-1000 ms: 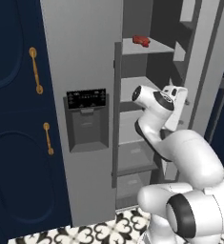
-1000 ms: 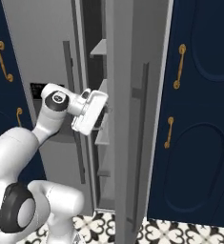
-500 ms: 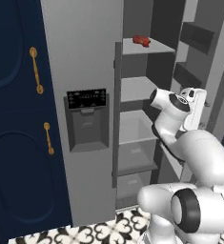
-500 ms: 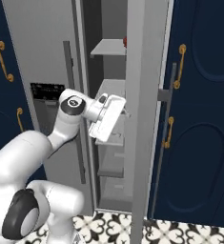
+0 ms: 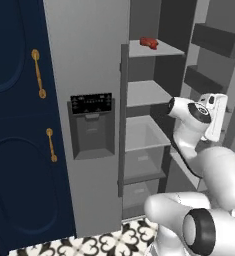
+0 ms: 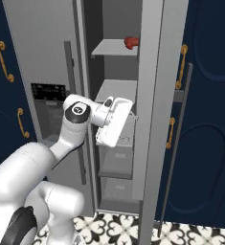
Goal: Take the strawberry from the fridge and place it on top of the pancake, located on the dining counter.
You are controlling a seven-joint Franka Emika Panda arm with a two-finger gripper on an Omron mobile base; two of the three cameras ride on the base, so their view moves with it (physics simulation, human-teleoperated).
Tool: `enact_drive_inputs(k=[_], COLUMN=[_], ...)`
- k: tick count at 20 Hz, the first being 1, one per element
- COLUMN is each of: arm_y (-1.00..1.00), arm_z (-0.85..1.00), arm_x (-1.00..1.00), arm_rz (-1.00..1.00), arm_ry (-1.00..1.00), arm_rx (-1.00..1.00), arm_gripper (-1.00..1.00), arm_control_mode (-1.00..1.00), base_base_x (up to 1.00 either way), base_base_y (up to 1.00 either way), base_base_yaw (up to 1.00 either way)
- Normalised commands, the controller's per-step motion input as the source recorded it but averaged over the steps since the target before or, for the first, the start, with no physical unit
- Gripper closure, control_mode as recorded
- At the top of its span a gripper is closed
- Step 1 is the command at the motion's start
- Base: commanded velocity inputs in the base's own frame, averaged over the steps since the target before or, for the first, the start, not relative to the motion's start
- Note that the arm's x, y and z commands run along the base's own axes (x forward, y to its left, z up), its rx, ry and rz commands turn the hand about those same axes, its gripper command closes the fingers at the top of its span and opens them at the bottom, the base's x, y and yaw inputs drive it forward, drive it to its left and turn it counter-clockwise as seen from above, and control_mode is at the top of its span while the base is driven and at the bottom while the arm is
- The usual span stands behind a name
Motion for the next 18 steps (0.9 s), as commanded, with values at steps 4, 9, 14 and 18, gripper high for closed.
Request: enact_drive_inputs(k=[4,9,14,18], arm_y=[1.00,1.00,0.82,0.40], arm_z=[0.30,0.12,-0.14,-0.13], arm_x=[-0.33,-0.26,-0.12,0.00], arm_rz=[0.13,0.02,-0.13,-0.36], arm_ry=[0.00,0.00,-0.16,-0.23], arm_rx=[0.14,0.40,0.87,0.84], arm_gripper=[-1.00,-1.00,-1.00,-1.00], arm_control_mode=[-1.00,-1.00,-1.00,-1.00], base_base_x=[0.00,0.00,0.00,0.00], base_base_y=[0.00,0.00,0.00,0.00], base_base_yaw=[0.00,0.00,0.00,0.00])
